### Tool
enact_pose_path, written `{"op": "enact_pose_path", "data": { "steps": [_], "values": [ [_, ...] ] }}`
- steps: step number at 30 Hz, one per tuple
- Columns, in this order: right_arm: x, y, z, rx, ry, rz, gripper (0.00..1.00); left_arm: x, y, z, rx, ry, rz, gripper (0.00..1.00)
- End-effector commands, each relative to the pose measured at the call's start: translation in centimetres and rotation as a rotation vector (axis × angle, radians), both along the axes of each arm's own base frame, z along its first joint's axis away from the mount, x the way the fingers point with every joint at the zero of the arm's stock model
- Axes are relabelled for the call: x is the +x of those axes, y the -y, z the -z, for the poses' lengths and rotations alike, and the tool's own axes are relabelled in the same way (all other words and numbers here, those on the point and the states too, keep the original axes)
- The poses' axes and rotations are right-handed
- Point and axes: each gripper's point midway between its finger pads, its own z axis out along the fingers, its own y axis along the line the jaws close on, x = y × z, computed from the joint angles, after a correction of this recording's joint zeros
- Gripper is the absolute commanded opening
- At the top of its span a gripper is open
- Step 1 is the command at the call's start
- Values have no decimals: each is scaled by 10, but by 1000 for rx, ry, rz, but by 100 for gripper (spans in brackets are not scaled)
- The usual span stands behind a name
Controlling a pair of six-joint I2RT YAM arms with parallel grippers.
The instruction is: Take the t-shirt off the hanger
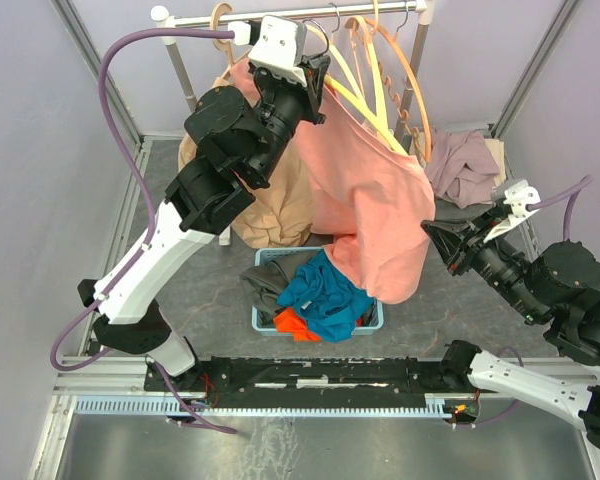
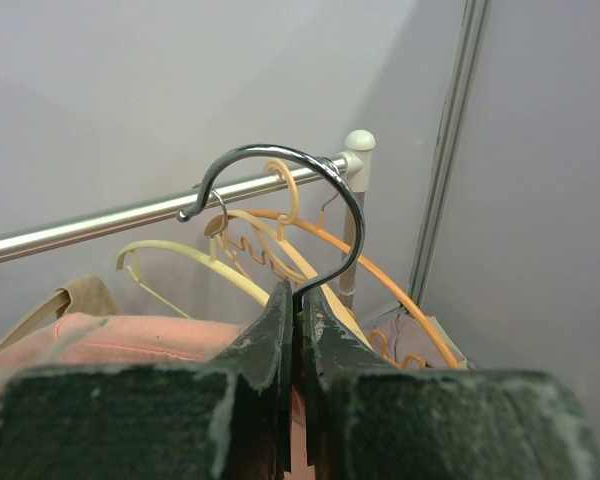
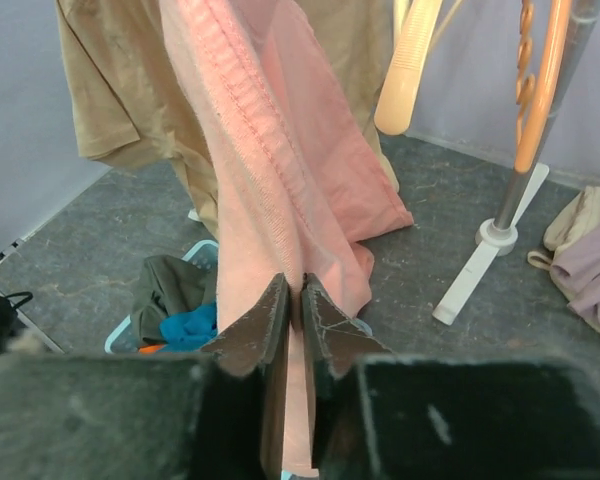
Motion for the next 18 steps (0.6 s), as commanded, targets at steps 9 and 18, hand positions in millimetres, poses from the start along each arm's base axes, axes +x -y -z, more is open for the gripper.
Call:
{"op": "enact_pose_path", "data": {
  "steps": [9, 18],
  "values": [
    [5, 13, 6, 72, -23, 90, 2, -25, -57, -74, -310, 79, -45, 3],
    [4, 0, 31, 101, -84, 57, 1, -19, -80, -80, -446, 74, -143, 3]
  ]
}}
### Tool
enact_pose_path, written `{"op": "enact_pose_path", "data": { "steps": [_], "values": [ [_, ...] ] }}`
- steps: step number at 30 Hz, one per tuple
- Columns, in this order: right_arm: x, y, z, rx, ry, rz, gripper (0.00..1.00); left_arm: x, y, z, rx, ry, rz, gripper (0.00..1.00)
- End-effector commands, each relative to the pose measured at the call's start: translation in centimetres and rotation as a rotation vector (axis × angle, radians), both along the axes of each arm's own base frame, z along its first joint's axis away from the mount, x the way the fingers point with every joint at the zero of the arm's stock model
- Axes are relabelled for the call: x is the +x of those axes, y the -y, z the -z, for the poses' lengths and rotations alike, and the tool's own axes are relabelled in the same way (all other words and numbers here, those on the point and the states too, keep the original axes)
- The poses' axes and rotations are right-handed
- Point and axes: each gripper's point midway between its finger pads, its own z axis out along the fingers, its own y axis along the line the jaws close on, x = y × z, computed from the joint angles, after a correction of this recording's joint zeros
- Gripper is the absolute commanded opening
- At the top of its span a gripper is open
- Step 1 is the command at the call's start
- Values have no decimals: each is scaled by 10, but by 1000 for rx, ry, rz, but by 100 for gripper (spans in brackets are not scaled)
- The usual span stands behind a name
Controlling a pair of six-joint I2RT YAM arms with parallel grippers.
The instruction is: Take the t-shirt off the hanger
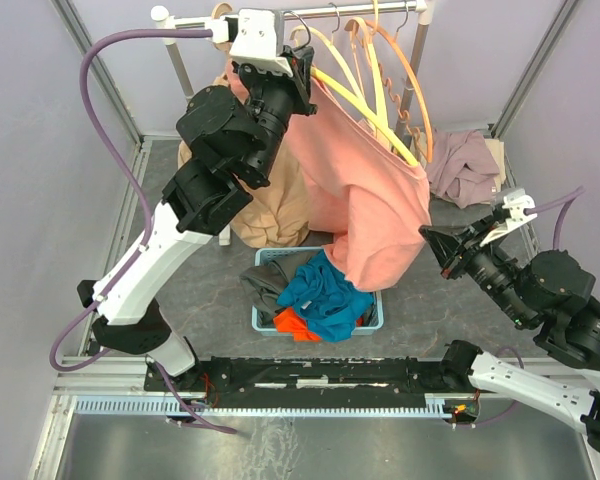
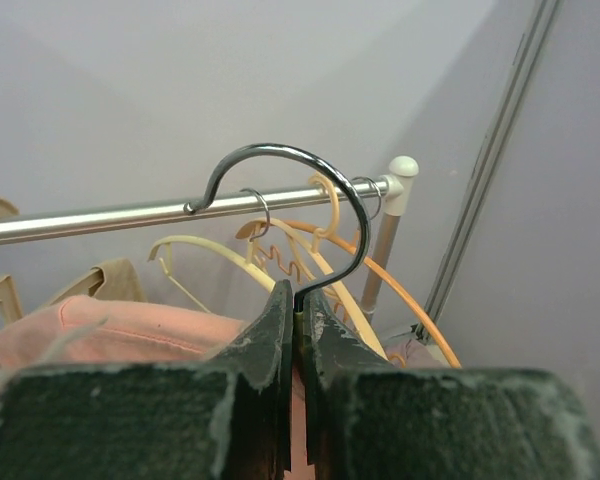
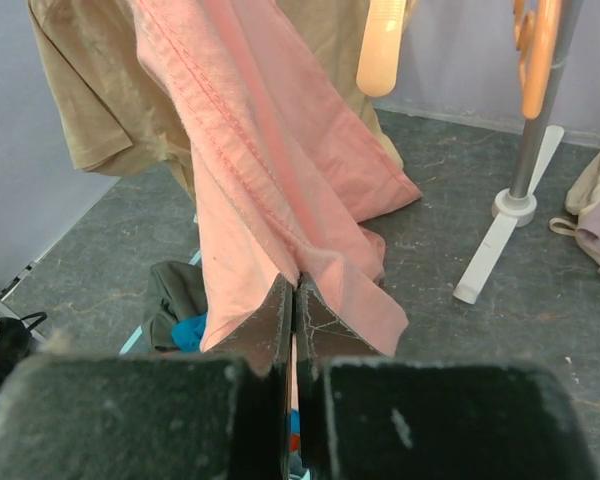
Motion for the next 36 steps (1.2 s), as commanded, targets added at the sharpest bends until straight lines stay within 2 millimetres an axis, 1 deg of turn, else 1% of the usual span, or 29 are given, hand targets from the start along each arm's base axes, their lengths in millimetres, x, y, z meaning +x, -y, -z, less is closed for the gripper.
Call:
{"op": "enact_pose_path", "data": {
  "steps": [1, 4, 6, 11, 15, 20, 24, 28, 31, 34, 36],
  "values": [
    [0, -8, 12, 31, -37, -13, 1, -23, -55, -72, -356, 127, -51, 3],
    [1, -14, 23, 35, -60, -22, 1, -21, -54, -77, -389, 140, -62, 3],
    [2, -13, 30, 41, -66, -15, 1, -19, -52, -79, -407, 145, -61, 3],
    [5, -4, 44, 43, -70, 33, 1, -19, -55, -85, -447, 152, -66, 3],
    [6, -3, 52, 35, -73, 42, 1, -19, -57, -87, -472, 155, -67, 3],
    [12, 3, 69, 31, -93, 101, 1, -22, -62, -93, -511, 169, -67, 3],
    [14, 10, 74, 56, -83, 141, 1, -25, -67, -97, -533, 176, -65, 3],
    [16, 10, 68, 57, -67, 143, 1, -25, -64, -98, -524, 180, -54, 3],
    [17, 6, 62, 40, -60, 130, 1, -24, -58, -96, -502, 177, -39, 3],
    [18, 2, 51, 37, -53, 117, 1, -25, -48, -93, -461, 177, -4, 3],
    [16, 0, 40, 33, -45, 98, 2, -24, -39, -89, -417, 172, 24, 3]
  ]
}}
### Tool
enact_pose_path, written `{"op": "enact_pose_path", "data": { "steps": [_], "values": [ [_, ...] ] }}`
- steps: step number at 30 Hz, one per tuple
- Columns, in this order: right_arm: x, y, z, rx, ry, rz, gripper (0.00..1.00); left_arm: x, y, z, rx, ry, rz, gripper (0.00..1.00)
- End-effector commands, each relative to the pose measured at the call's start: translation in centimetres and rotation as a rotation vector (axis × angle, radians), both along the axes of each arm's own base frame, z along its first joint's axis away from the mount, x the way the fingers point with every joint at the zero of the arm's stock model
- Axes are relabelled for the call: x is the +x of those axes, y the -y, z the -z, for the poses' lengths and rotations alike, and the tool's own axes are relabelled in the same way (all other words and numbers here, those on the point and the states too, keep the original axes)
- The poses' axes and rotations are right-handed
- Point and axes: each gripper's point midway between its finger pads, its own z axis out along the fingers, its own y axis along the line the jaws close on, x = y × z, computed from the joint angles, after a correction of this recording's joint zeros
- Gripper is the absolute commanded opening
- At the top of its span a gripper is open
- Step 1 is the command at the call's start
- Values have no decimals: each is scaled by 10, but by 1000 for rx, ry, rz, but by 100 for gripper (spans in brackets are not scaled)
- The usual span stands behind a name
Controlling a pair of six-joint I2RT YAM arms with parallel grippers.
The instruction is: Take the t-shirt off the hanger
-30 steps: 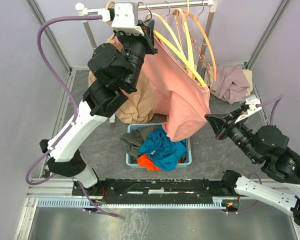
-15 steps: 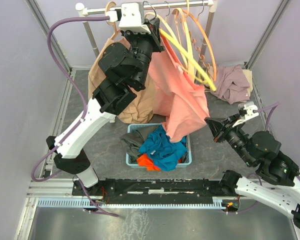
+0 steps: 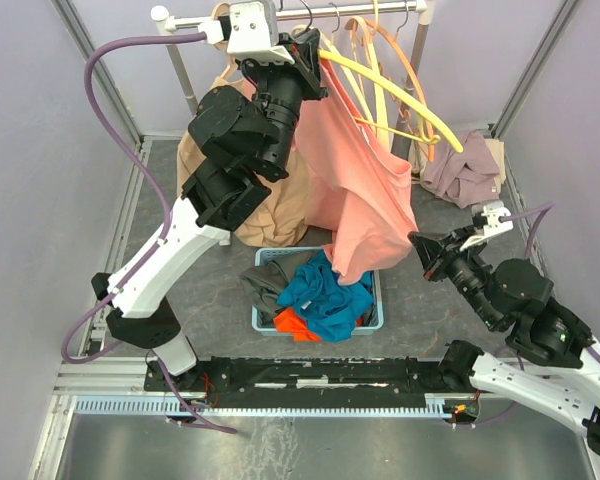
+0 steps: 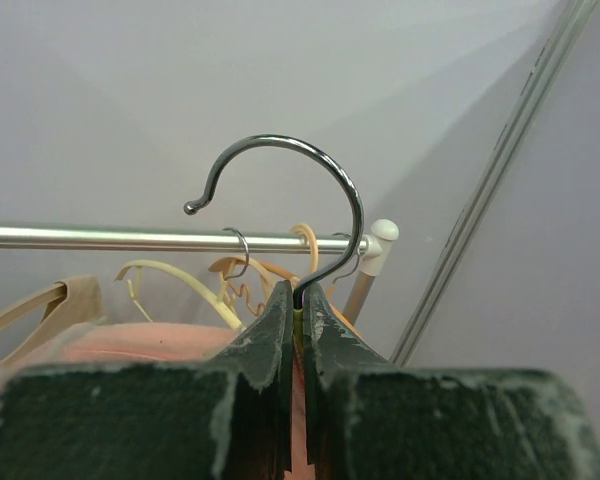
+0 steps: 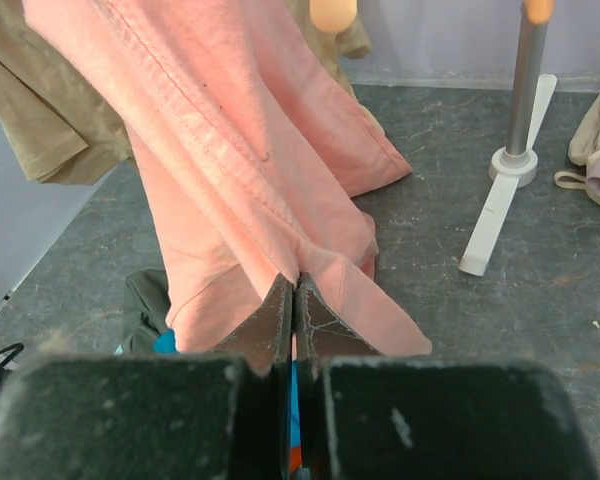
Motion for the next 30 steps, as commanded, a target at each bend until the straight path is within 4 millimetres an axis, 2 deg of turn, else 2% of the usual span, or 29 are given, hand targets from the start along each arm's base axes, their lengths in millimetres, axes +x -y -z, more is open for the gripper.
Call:
{"op": "enact_pose_path", "data": {
  "steps": [1, 4, 6, 9, 14, 17, 23, 30],
  "values": [
    [-2, 3, -22, -49, 16, -11, 5, -34, -37, -66, -187, 152, 77, 3],
    [-4, 6, -46, -65, 34, -21, 22, -36, -26, -55, -126, 141, 123, 3],
    [-5, 12, -62, -75, 48, -8, 26, -38, -21, -46, -94, 132, 147, 3],
    [-4, 33, -82, -92, 61, 74, 35, -38, -16, -34, -44, 118, 164, 3],
    [-6, 69, -116, -111, 108, 194, 40, -39, -7, -13, 43, 92, 188, 3],
    [-11, 78, -142, -98, 152, 195, 42, -36, 4, 3, 112, 63, 207, 3],
    [-18, 59, -181, -125, 172, 74, 46, -29, 33, 34, 230, -7, 249, 3],
    [-10, 9, -201, -137, 164, -77, 55, -24, 51, 71, 326, -83, 248, 3]
  ]
}}
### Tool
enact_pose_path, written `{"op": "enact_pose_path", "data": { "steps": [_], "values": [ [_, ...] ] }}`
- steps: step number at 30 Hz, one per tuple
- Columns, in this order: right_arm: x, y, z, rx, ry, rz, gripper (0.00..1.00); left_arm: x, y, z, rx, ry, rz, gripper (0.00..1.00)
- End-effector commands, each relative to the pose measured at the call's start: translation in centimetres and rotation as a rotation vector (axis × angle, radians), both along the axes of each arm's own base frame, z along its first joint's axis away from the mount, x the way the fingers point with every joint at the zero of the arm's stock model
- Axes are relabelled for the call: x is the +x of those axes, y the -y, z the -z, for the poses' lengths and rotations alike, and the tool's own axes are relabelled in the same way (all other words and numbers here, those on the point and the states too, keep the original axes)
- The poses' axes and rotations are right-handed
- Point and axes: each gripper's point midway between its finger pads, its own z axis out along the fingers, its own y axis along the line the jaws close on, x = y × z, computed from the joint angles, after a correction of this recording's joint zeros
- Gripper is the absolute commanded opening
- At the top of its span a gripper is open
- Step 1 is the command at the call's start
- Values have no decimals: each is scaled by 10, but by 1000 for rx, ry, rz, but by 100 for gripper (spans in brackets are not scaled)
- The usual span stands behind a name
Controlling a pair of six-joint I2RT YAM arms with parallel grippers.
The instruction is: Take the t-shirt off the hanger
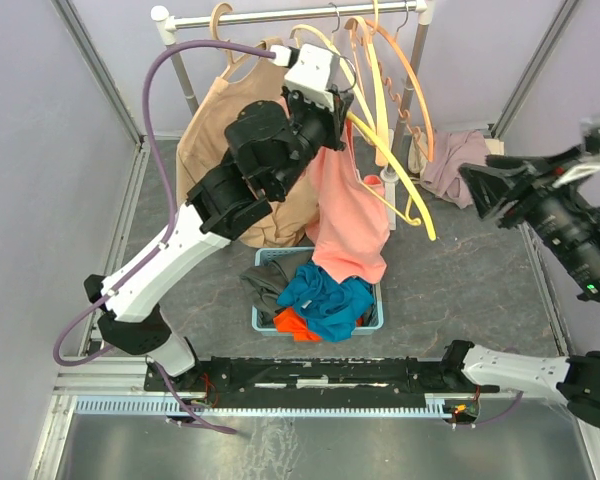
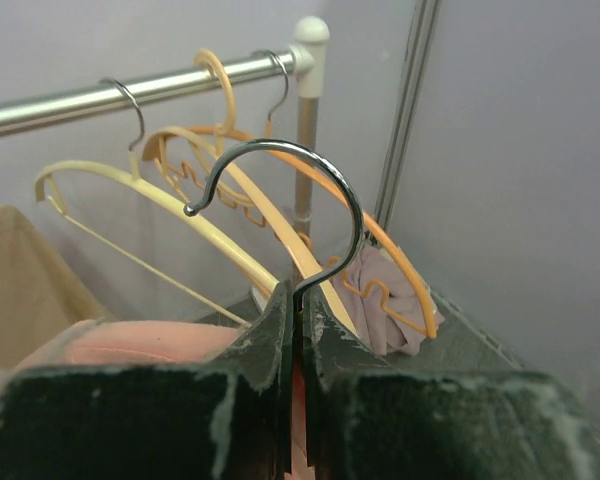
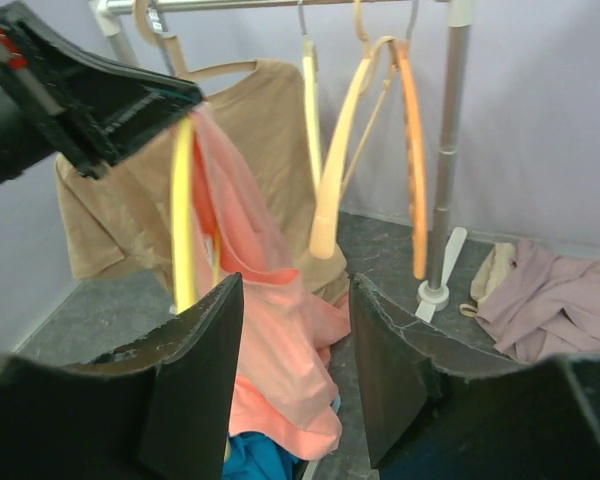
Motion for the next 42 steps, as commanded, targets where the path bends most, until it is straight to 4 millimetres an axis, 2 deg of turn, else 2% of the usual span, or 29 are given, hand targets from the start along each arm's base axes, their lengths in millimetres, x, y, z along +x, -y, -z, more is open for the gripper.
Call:
{"op": "enact_pose_path", "data": {
  "steps": [1, 8, 16, 29, 42],
  "values": [
    [7, -41, 4, -76, -30, -118, 55, -7, 0, -5, 2, 14, 7, 3],
    [24, -78, 9, -116, -57, -164, 61, -6, 11, 17, 53, -14, -2, 3],
    [32, -103, 25, -92, -157, -189, 63, -13, 16, 22, 107, 2, -23, 3],
    [37, -111, 52, -110, -255, -174, 60, -22, 11, 17, 113, 18, -33, 3],
    [45, -115, 66, -141, -291, -144, 52, -27, 16, 15, 120, 27, -37, 3]
  ]
}}
